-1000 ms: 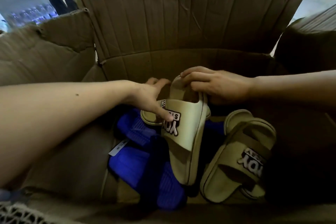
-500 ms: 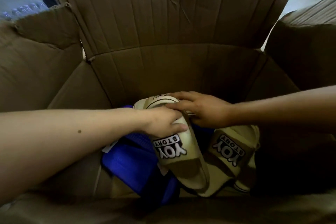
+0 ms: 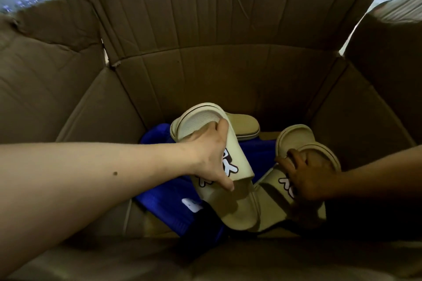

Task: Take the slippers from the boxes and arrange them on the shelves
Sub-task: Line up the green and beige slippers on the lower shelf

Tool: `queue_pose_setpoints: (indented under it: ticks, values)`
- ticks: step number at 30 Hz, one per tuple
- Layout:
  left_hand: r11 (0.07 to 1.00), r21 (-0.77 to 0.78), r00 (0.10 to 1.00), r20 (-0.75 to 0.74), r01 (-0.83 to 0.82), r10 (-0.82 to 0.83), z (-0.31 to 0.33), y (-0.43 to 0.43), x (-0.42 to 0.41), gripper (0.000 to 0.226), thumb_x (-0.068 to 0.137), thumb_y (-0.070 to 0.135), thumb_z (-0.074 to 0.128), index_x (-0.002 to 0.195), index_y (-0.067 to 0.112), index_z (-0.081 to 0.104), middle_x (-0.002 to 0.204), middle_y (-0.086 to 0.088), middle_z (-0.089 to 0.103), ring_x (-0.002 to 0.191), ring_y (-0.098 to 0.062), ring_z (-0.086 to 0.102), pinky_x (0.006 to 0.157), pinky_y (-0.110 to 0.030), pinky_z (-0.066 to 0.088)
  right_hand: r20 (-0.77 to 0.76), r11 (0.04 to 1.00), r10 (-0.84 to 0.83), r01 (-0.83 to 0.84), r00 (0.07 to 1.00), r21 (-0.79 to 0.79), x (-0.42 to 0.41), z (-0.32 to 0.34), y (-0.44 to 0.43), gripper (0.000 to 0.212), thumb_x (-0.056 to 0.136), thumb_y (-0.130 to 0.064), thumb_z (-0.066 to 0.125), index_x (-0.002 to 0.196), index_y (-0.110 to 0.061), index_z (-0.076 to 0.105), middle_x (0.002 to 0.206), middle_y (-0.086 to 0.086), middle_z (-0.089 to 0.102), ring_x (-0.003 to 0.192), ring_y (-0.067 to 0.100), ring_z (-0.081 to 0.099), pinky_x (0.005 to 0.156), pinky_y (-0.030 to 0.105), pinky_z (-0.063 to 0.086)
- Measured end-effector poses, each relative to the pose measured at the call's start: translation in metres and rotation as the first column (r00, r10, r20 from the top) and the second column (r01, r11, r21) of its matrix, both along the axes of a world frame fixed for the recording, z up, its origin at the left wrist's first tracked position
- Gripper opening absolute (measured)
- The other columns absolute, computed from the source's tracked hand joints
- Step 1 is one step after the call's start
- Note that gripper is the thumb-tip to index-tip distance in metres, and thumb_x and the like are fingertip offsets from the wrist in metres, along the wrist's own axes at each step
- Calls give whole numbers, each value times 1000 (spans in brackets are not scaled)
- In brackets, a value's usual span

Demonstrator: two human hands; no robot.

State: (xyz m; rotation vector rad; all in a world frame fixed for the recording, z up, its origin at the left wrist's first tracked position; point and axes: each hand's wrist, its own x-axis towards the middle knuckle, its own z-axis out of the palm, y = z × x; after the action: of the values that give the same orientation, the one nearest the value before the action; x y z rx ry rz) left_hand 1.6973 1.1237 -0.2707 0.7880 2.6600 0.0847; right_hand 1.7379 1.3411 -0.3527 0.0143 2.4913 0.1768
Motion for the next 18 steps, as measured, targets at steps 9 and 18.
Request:
queue_pose_setpoints:
  ticks: [9, 18]
  values:
    - [998, -34, 986, -156, 47, -52, 0, -6, 8, 97, 61, 46, 78, 133, 13, 21, 129, -6, 30, 119, -22, 34, 98, -35, 42, -219, 967, 203, -231, 954, -111, -1, 9, -19, 102, 68, -49, 74, 145, -32, 8, 143, 3, 13, 131, 26, 20, 107, 38, 27]
    - [993, -70, 911, -398, 90, -111, 28, -11, -2, 110, 66, 39, 77, 145, 11, 6, 135, -7, 21, 124, -25, 26, 105, -36, 29, -437, 922, 321, -382, 840, -58, -41, 64, -42, 89, 73, -44, 69, 141, -32, 13, 146, 7, 12, 133, 30, 23, 106, 40, 32]
